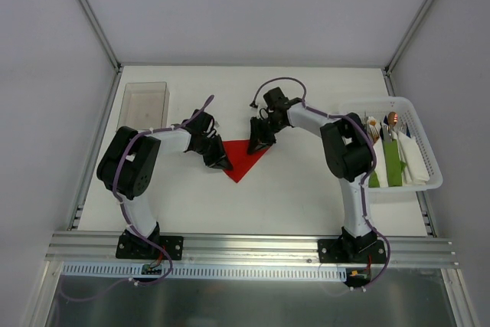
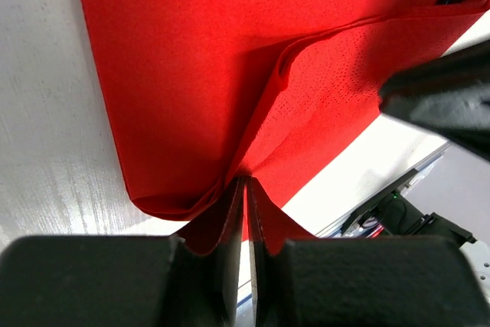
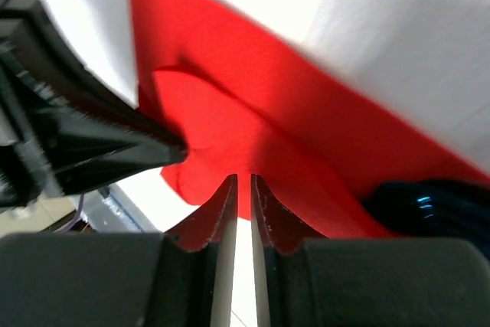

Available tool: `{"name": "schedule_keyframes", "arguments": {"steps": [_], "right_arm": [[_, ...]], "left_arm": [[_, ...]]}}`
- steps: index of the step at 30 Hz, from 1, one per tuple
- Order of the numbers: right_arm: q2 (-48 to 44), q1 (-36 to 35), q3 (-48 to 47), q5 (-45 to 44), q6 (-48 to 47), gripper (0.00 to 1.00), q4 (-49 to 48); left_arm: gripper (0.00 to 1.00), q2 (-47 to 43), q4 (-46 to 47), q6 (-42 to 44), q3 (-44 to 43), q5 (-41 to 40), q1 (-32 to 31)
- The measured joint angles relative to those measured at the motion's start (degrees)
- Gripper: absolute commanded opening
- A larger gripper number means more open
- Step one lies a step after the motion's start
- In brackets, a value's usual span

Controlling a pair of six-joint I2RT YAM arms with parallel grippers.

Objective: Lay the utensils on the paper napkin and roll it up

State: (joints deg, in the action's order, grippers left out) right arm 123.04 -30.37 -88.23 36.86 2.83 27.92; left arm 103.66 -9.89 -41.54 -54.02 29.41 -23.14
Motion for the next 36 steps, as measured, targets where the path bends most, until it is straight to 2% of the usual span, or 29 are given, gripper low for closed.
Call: {"name": "schedule_keyframes", "arguments": {"steps": [4, 22, 26, 30, 31, 36], "right_arm": [[2.2, 0.7, -1.0, -1.8, -0.2, 0.13, 0.7], [4.9, 3.8, -2.5, 2.7, 2.1, 0.15, 1.0], [5.1, 4.0, -2.5, 2.9, 2.7, 0.15, 1.0], [5.1, 4.0, -2.5, 2.8, 2.9, 0.15, 1.0], [5.1, 4.0, -2.5, 2.8, 3.0, 0.15, 1.0], [5.1, 4.0, -2.6, 2.6, 3.1, 0.15, 1.1]], "left_arm": [[0.08, 0.1, -0.2, 0.5, -0.2, 0.0, 0.0], [0.10, 0.1, -0.3, 1.4, -0.3, 0.1, 0.0], [0.16, 0.0, -0.6, 1.8, -0.7, 0.1, 0.0], [0.27, -1.8, -1.8, 3.2, -1.1, -1.5, 0.0], [0.32, -2.9, -2.4, 3.7, -1.2, -2.1, 0.1], [0.43, -10.1, -4.0, 5.0, -4.2, -5.0, 1.7]]}}
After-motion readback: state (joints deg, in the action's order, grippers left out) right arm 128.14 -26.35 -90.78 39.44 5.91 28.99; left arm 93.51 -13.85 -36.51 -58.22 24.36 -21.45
